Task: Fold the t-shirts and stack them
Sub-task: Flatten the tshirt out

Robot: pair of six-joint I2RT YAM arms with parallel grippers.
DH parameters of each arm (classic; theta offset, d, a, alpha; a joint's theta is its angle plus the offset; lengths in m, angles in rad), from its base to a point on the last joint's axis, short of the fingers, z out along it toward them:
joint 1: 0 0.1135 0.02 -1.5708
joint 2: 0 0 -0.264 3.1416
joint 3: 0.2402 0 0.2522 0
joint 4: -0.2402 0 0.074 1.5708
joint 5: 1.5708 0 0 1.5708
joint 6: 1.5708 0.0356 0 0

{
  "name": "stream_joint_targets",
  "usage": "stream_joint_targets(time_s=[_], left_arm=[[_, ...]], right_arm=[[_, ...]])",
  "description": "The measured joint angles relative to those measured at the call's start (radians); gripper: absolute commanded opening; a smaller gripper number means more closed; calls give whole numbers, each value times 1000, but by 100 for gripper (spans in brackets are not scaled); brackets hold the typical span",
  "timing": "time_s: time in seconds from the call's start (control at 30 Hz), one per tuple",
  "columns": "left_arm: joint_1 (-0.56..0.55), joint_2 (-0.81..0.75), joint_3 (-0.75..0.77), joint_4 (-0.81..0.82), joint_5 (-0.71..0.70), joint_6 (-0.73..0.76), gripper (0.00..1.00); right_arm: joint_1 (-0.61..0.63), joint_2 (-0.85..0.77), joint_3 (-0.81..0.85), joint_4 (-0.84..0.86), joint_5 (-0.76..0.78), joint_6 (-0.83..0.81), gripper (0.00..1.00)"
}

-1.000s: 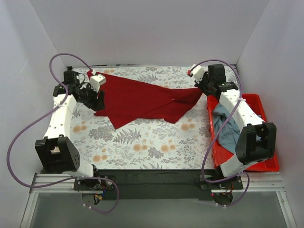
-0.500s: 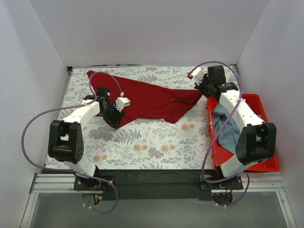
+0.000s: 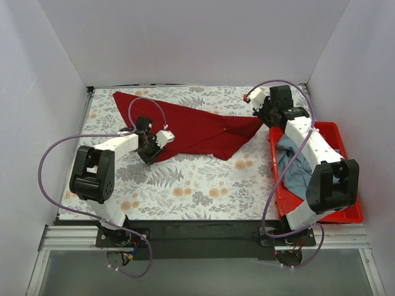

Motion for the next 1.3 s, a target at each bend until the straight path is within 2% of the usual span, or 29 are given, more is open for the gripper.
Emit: stream_joint_targets(time_s=[0.03,0.1,0.2,0.3,0.43,0.57,0.77,0.9,1.03,1.17,1.3], left_arm=[[-1,-4,-8,12,-9,6,9],[-2,-22,-30,35,-23,20,0],[13,-55,-51,19,-9,21,0],[79,-91,-12,-93,56,-14,0],[277,-161,217,-211,149,-80,0],[433,-307,413,-198,171,-140,0],[435,-661,427,-124,113,-237,0],[436,-794,431,-33,21,-291,0],[436,-790,502,25,-37,-332,0],[436,-699,592,82,-54,-347,0],[436,-605,599,129,-52,-340,0]], right_arm=[[0,0,0,-1,0,0,1],[0,0,0,-6,0,-2,1],[0,0,0,-19,0,-3,1],[0,-4,6,-40,0,-3,1],[0,-31,61,-99,-3,6,1],[1,-100,161,-137,-35,32,1],[2,-304,243,-150,-60,79,1],[3,-415,332,-159,-60,112,1],[3,-434,460,-152,-58,143,1],[3,-381,584,-135,-57,163,1],[3,-299,624,-95,-60,163,1]])
